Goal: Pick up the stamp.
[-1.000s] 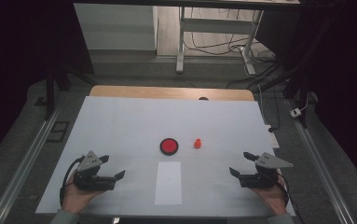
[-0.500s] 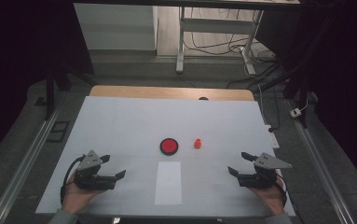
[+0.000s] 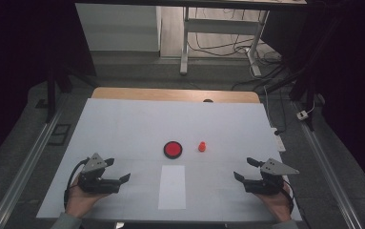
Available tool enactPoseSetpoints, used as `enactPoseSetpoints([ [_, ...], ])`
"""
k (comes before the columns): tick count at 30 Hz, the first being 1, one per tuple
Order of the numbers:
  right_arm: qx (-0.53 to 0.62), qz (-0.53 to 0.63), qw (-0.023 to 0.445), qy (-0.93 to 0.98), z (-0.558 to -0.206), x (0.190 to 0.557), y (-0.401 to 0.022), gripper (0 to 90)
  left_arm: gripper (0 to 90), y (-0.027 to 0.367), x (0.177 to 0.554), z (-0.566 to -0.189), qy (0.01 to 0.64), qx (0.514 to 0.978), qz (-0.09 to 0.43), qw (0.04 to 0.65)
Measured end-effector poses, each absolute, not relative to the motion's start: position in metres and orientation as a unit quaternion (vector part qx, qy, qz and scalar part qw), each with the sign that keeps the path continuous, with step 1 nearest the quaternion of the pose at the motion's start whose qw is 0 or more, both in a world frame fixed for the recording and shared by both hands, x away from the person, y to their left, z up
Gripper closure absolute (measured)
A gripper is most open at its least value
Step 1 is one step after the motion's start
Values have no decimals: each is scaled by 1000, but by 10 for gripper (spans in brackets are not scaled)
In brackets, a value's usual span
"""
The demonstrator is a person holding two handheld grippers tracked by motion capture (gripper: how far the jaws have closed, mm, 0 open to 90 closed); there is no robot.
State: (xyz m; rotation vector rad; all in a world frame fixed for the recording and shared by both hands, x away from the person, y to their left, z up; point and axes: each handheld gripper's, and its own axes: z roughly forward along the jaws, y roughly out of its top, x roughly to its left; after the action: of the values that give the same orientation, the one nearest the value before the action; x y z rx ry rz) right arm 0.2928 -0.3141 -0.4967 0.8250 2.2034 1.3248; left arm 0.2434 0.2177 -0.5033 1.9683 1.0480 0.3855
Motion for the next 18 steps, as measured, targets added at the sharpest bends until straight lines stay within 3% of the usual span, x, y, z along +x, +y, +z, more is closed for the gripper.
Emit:
enactPoseSetpoints([
  [18, 309, 467, 208, 802, -488, 303, -300, 282, 148, 217, 247, -505, 418, 790, 155, 421],
])
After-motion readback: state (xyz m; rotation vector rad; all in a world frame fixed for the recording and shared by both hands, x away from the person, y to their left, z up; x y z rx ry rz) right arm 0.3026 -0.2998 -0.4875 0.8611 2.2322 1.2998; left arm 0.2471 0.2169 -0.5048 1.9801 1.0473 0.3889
